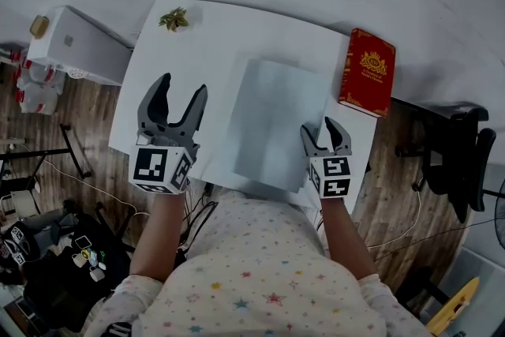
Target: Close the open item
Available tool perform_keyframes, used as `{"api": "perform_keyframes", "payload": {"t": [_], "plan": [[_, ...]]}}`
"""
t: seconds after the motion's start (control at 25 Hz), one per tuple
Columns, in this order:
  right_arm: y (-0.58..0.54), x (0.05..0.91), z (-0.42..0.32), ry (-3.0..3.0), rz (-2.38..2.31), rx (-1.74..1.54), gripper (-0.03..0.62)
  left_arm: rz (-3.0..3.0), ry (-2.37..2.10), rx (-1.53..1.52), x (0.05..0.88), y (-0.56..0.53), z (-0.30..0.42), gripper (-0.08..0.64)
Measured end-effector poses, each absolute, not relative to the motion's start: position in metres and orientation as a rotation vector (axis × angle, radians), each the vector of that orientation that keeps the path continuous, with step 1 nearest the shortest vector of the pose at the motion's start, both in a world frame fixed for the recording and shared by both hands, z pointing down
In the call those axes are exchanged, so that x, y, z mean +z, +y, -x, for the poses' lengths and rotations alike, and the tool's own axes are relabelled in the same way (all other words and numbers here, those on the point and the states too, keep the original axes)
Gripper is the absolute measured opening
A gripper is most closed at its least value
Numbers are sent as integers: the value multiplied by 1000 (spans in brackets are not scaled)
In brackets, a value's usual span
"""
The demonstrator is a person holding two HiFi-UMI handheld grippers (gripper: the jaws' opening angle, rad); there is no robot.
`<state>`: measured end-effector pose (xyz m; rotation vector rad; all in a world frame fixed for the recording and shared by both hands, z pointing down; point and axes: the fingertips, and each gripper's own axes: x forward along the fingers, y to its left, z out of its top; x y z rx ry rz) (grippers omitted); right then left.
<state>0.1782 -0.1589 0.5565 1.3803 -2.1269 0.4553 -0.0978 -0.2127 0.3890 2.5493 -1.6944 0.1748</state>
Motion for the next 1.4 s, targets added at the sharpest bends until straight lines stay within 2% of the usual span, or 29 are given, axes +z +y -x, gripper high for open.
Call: {"api": "perform_keyframes", "payload": {"t": [1.4], "plan": [[-153,604,-197,-2070,-1400,508,262,-2546,-1632,224,409,-211,86,279]]}}
